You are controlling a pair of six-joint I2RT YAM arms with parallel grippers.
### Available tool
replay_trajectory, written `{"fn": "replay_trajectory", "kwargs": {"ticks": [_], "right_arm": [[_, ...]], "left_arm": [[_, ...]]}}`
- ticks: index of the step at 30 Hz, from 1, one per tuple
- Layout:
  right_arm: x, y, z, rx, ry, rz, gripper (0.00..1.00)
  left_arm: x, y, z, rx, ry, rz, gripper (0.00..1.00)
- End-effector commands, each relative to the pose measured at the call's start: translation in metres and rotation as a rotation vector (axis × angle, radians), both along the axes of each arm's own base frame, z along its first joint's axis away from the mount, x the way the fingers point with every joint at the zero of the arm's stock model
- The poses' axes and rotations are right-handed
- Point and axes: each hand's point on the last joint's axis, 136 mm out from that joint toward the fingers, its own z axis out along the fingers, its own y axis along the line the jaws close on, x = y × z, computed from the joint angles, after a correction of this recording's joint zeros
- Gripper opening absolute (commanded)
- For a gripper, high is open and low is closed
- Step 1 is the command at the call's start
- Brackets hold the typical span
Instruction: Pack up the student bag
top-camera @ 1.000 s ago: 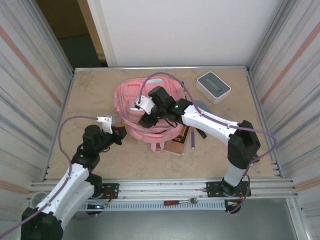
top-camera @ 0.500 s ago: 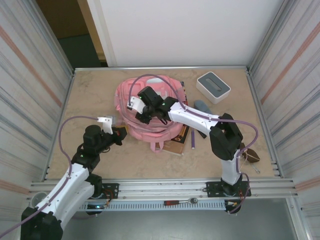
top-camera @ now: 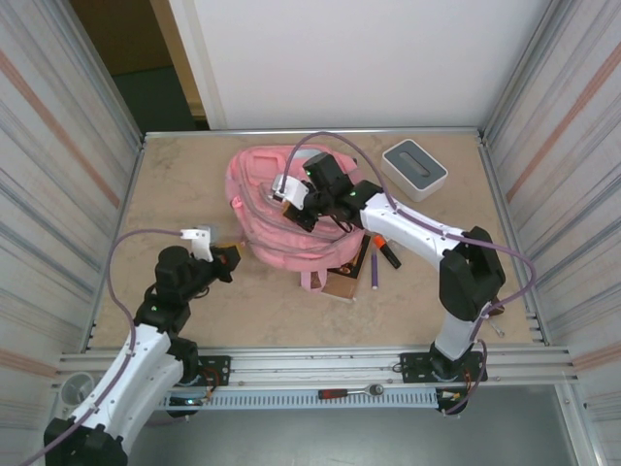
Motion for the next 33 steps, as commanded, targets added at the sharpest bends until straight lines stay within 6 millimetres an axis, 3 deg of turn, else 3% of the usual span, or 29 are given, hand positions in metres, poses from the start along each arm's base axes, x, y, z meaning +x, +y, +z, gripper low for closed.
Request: {"fn": "replay_trajectory", "kwargs": {"ticks": [1,6,13,33], "right_arm": [[-0.006,-0.011,0.021,0.043,-0.03,0.049,0.0],[-0.017,-0.008,0.025,0.066,-0.031,0.117,0.0],[-0.024,-0.005,0.018,0.054,0.008,0.155,0.0],[-0.031,0.003,0.013,0.061,0.067,0.215,0.0]], "left_arm": [[0.01,0.022,0.01,0.009,-0.055,0.107,0.0],[0.02,0.035,0.016,-0.006,-0.081,0.163,0.0],[0.035,0.037,0.029,0.018,-0.139,0.17,0.0],[0.12,0.062,0.02,0.137,-0.098,0.268,0.0]]}}
